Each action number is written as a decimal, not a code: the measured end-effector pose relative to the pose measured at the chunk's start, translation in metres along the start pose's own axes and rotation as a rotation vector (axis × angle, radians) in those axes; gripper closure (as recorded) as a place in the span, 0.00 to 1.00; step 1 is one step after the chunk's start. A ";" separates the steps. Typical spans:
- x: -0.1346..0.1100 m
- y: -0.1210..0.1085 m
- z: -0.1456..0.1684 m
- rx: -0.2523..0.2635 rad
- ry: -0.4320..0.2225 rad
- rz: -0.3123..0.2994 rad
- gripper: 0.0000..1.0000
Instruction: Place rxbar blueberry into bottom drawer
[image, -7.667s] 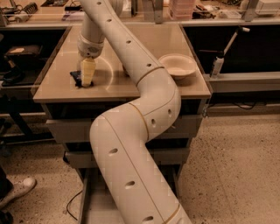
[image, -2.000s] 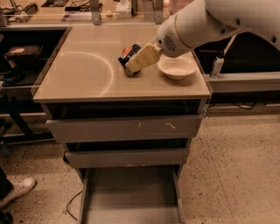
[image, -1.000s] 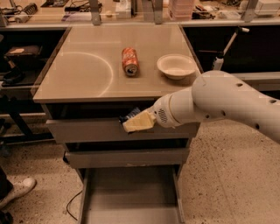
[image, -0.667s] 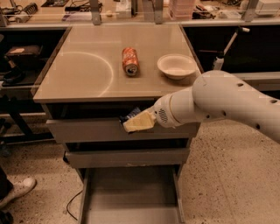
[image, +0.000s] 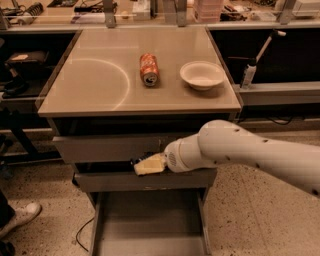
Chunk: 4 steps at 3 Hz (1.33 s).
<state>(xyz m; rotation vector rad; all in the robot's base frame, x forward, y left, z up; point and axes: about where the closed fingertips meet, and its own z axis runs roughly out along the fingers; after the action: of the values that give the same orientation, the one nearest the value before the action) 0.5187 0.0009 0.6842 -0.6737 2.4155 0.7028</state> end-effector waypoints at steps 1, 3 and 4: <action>0.034 -0.014 0.046 0.002 0.062 0.096 1.00; 0.068 -0.014 0.089 -0.023 0.138 0.171 1.00; 0.081 -0.018 0.112 -0.073 0.153 0.205 1.00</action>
Offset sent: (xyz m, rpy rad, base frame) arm -0.0223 0.0339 -0.1644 -0.0062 0.3279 -0.0895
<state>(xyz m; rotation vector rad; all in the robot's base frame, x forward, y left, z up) 0.5081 0.0291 0.5484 -0.5300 2.6367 0.8528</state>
